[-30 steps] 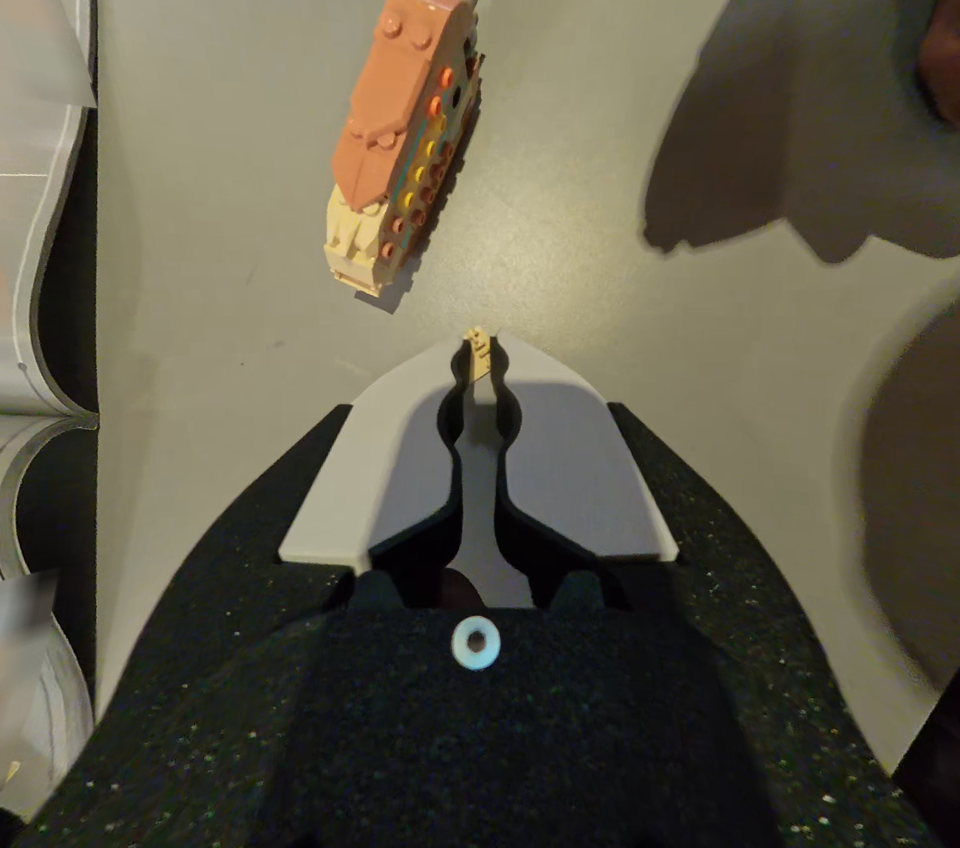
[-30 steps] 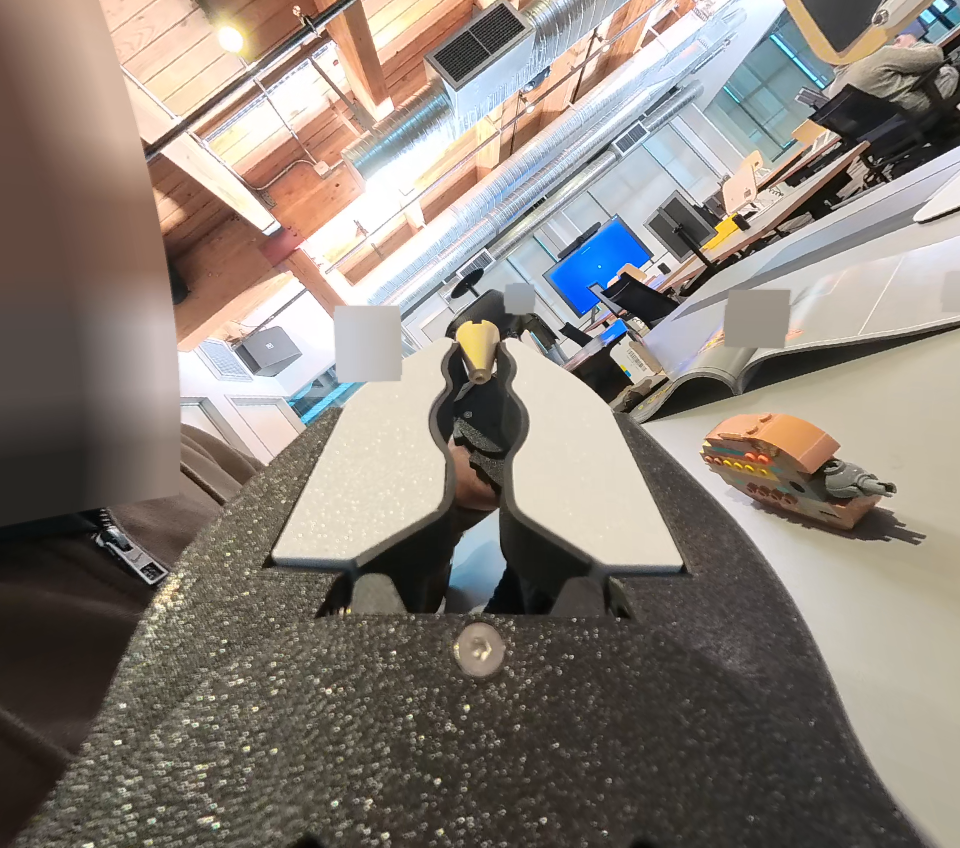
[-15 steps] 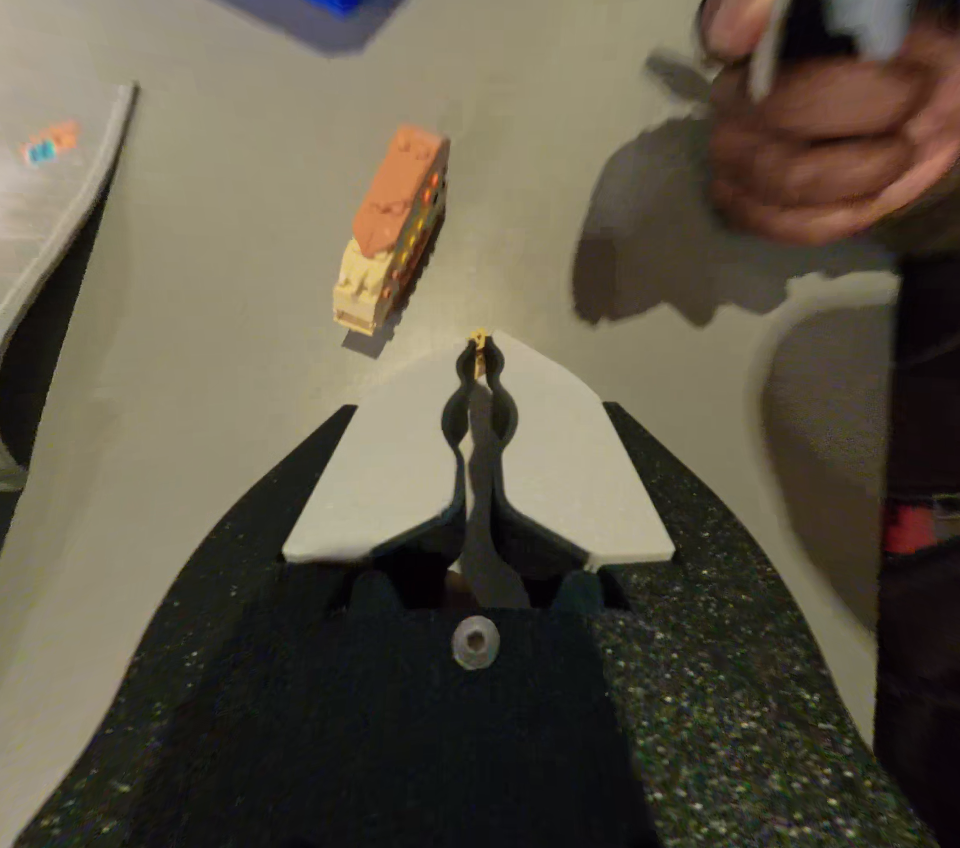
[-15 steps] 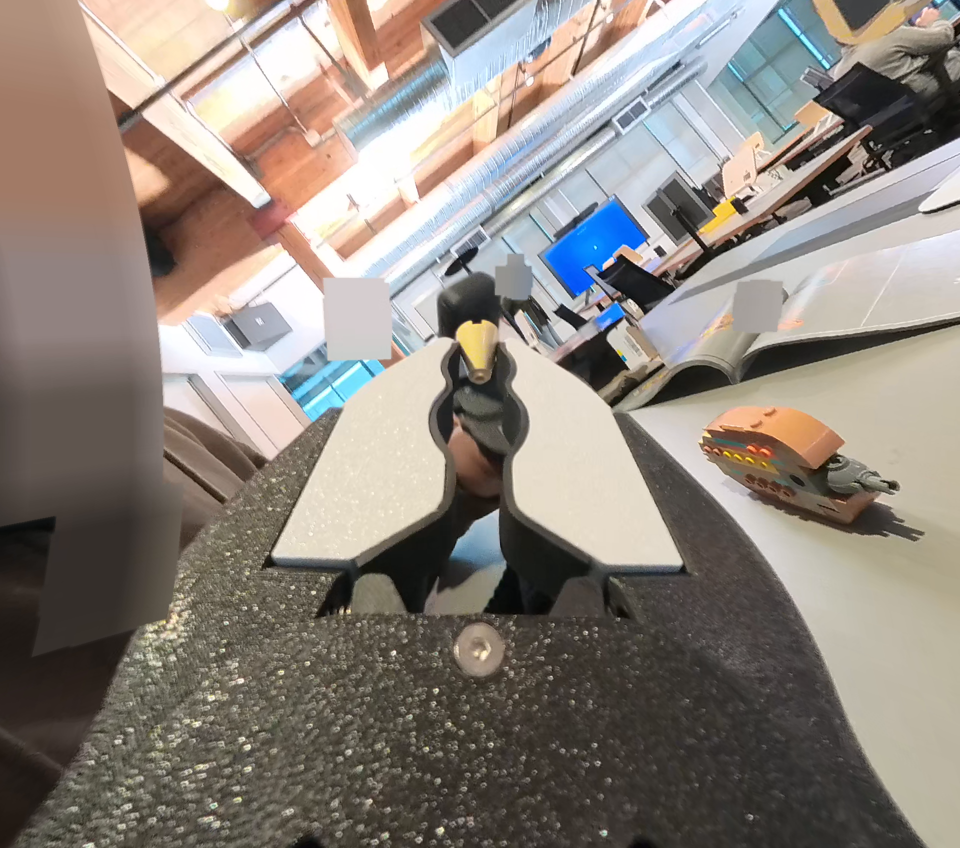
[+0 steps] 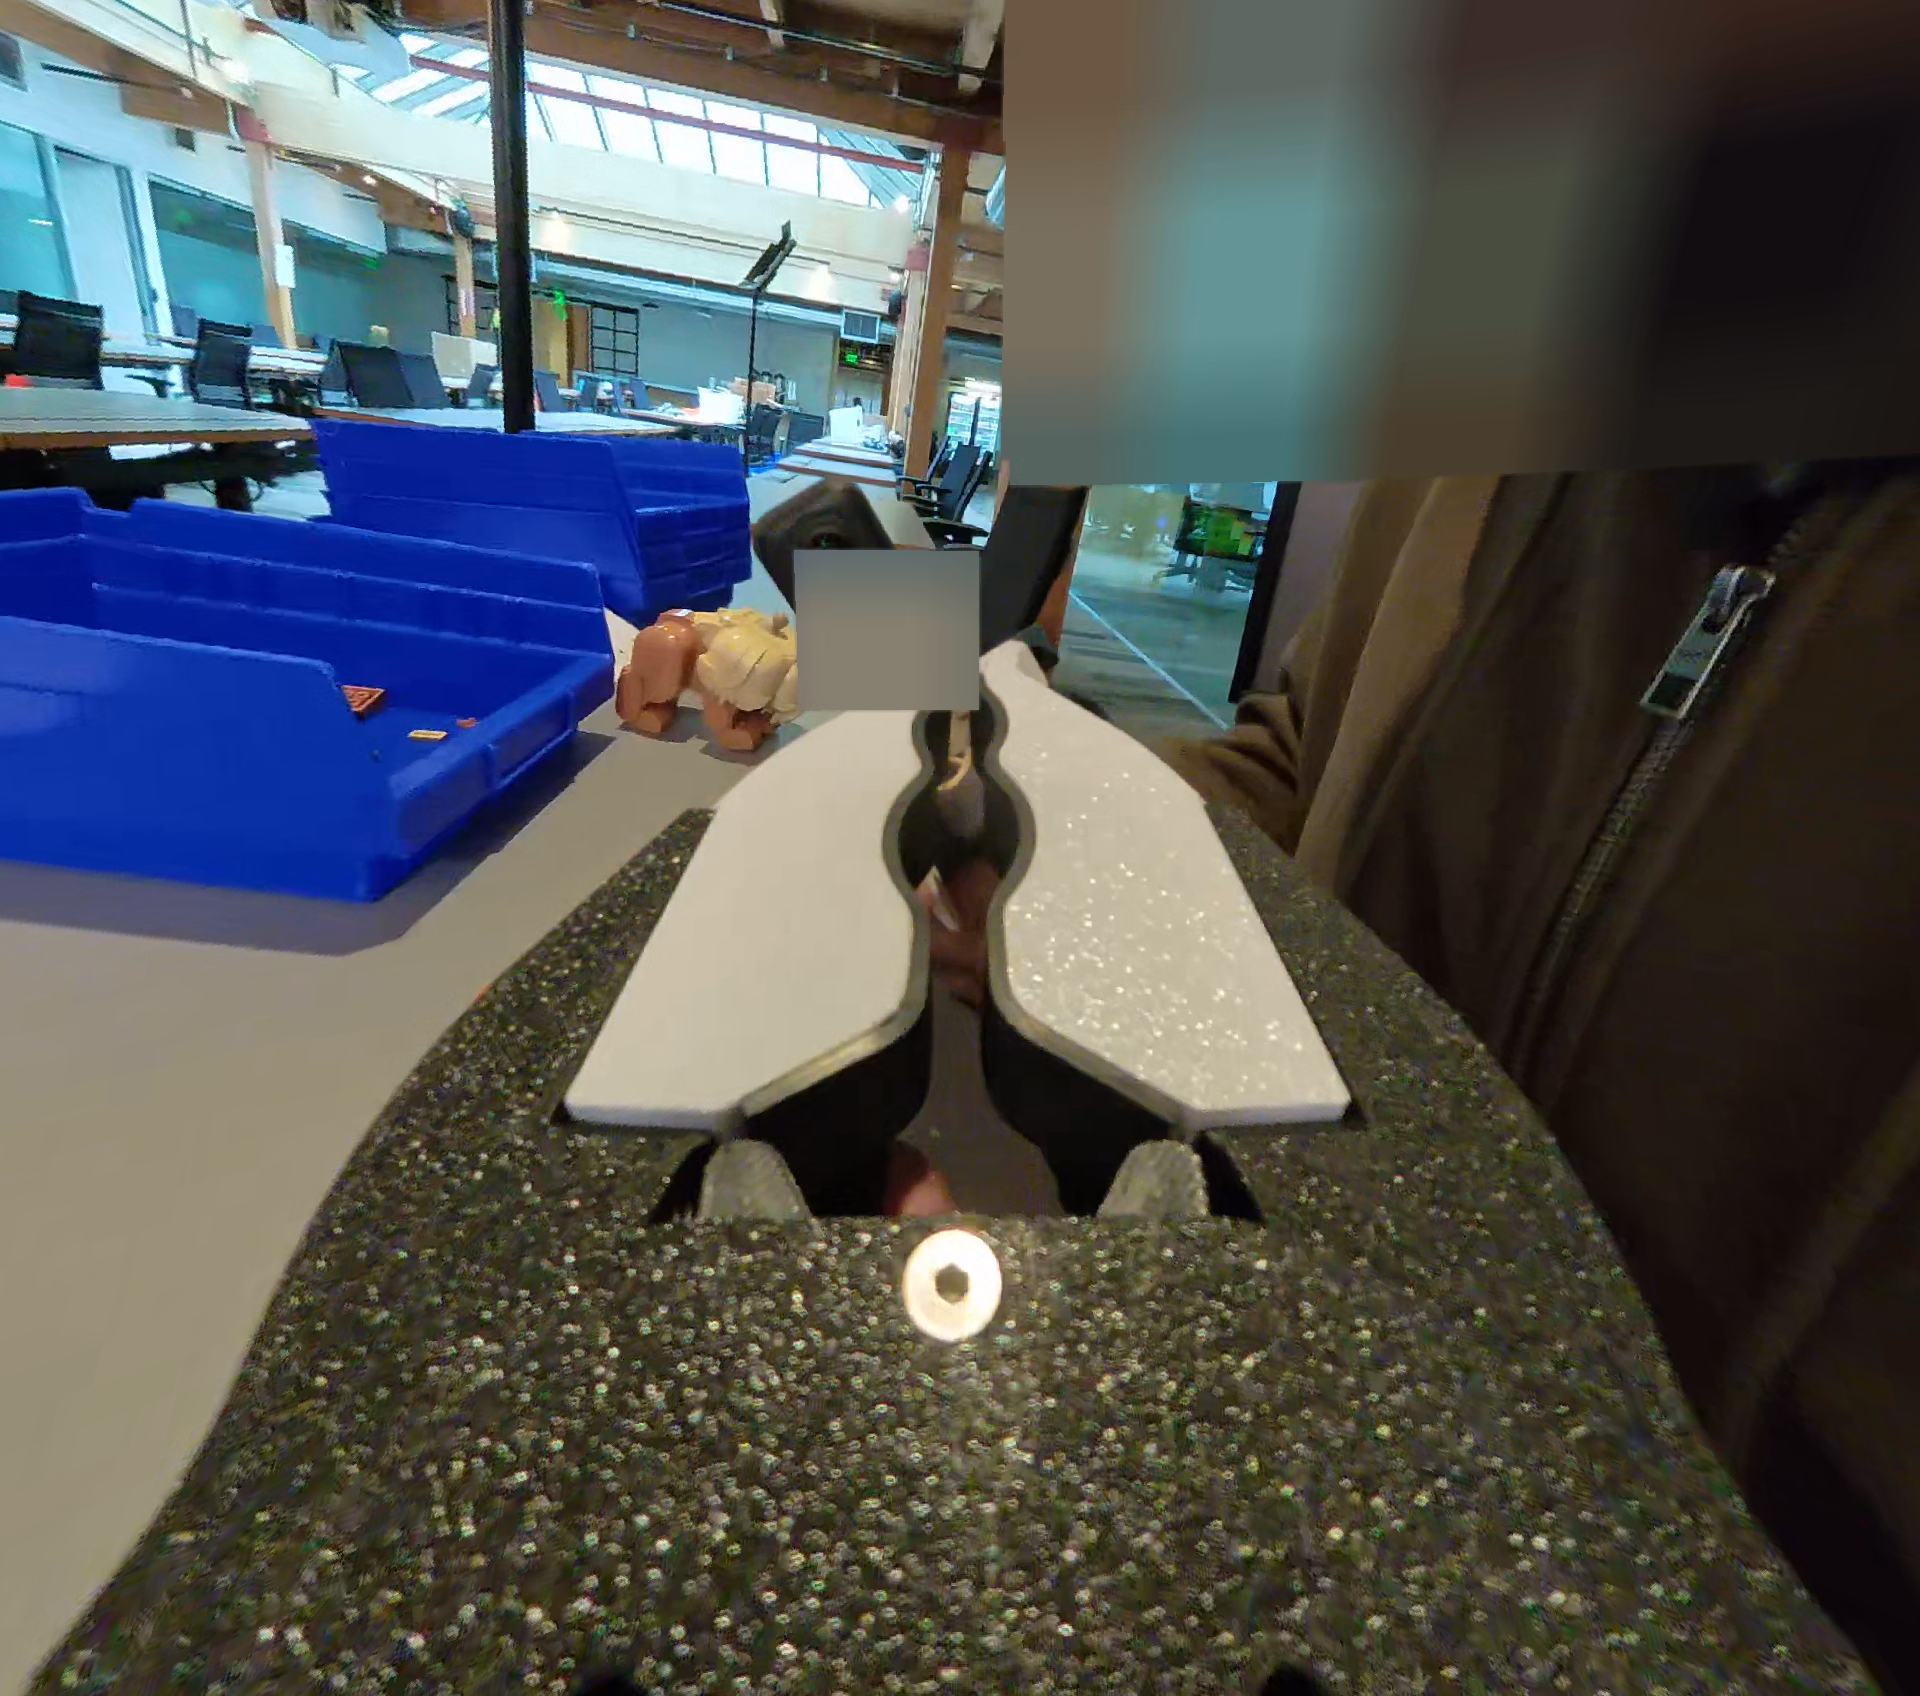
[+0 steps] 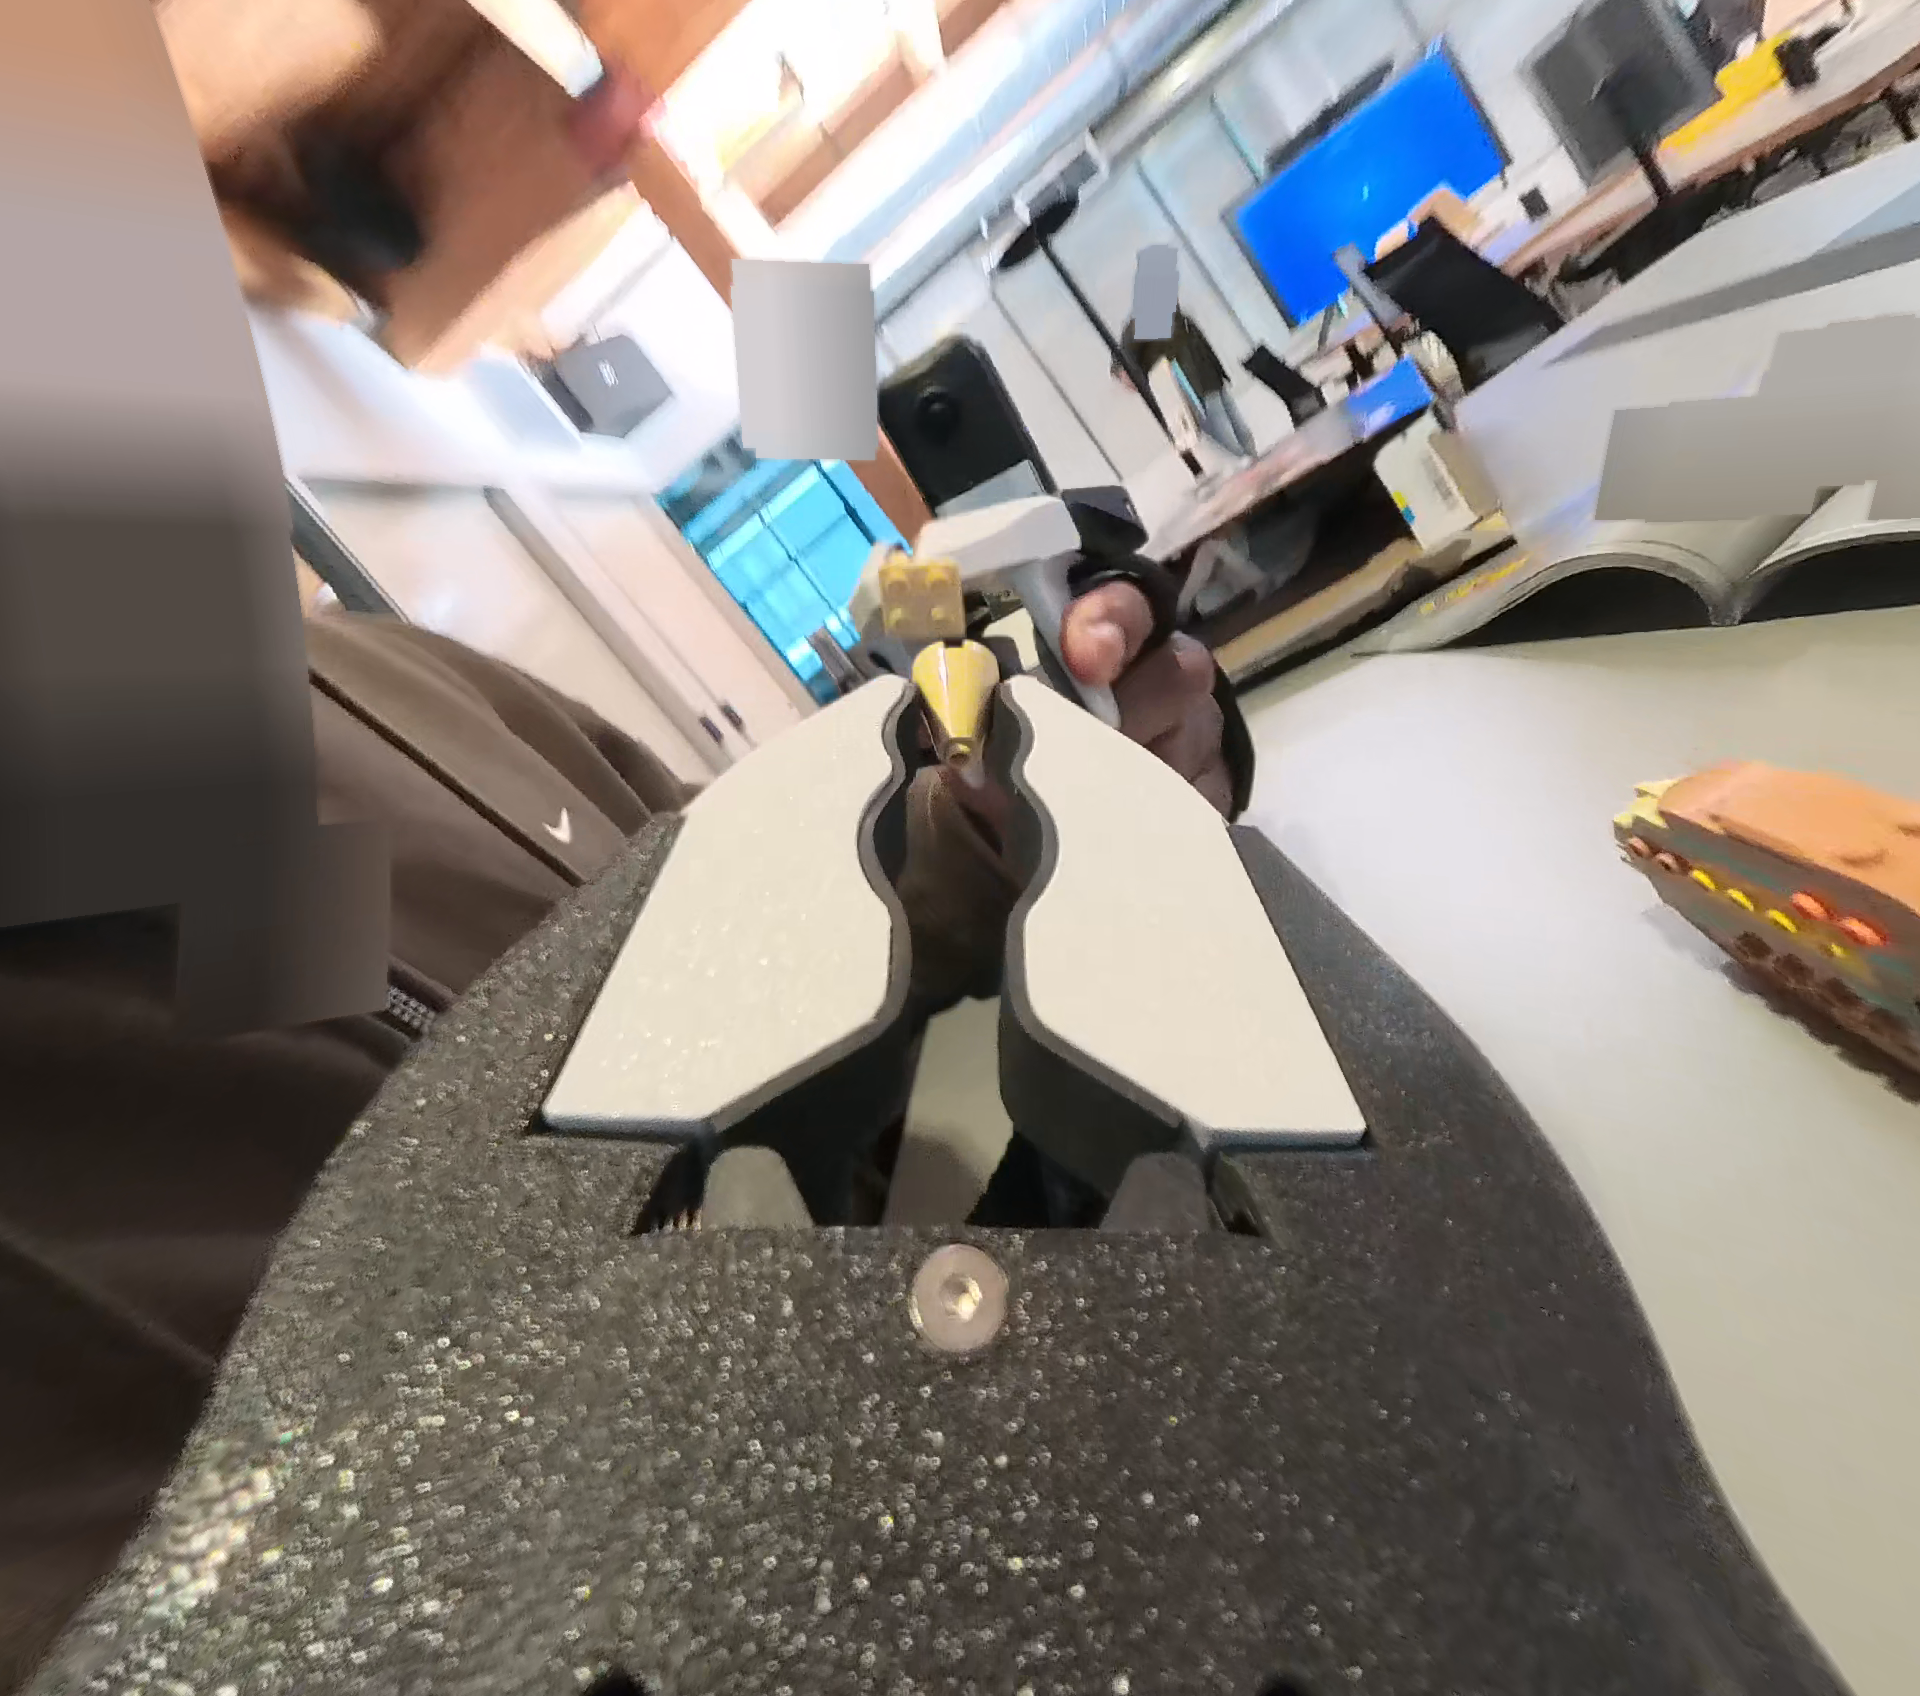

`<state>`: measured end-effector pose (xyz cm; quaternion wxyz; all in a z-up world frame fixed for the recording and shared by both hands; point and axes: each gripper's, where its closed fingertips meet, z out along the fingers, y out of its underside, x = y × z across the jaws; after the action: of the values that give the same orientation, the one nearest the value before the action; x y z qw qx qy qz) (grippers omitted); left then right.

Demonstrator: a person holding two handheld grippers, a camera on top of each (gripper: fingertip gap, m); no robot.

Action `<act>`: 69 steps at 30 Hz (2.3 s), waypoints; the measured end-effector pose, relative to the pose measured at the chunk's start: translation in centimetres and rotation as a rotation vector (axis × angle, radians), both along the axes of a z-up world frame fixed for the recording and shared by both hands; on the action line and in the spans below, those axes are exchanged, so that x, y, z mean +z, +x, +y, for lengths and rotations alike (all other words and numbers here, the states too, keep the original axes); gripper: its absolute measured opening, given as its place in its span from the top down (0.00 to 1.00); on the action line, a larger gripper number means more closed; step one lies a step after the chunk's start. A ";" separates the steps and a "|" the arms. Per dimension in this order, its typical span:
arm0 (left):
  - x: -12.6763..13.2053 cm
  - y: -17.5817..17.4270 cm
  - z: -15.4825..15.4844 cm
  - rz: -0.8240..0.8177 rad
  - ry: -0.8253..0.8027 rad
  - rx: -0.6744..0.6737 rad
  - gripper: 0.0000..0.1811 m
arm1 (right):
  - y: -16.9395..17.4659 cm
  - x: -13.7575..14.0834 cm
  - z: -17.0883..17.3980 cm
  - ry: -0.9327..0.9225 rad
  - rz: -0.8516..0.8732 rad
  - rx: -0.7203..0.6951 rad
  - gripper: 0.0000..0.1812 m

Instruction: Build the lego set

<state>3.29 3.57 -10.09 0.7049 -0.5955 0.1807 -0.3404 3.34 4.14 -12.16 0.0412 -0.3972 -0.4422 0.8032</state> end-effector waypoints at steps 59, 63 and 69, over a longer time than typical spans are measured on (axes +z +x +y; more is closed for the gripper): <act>-2.8 -0.6 0.4 -0.180 -0.181 -0.007 0.98 | -1.4 -1.7 -0.7 0.474 0.103 -0.278 0.93; -3.0 -0.7 0.4 -0.211 -0.214 -0.032 0.98 | -1.5 -1.8 -0.1 0.514 0.107 -0.291 0.93; -3.5 -0.9 0.6 -0.254 -0.259 -0.053 0.98 | -2.0 -2.3 0.1 0.586 0.099 -0.319 0.93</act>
<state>2.40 4.20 -13.58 0.6302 -0.6287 0.0605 -0.4516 1.36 4.22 -14.50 0.3002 -0.3930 -0.5839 0.6438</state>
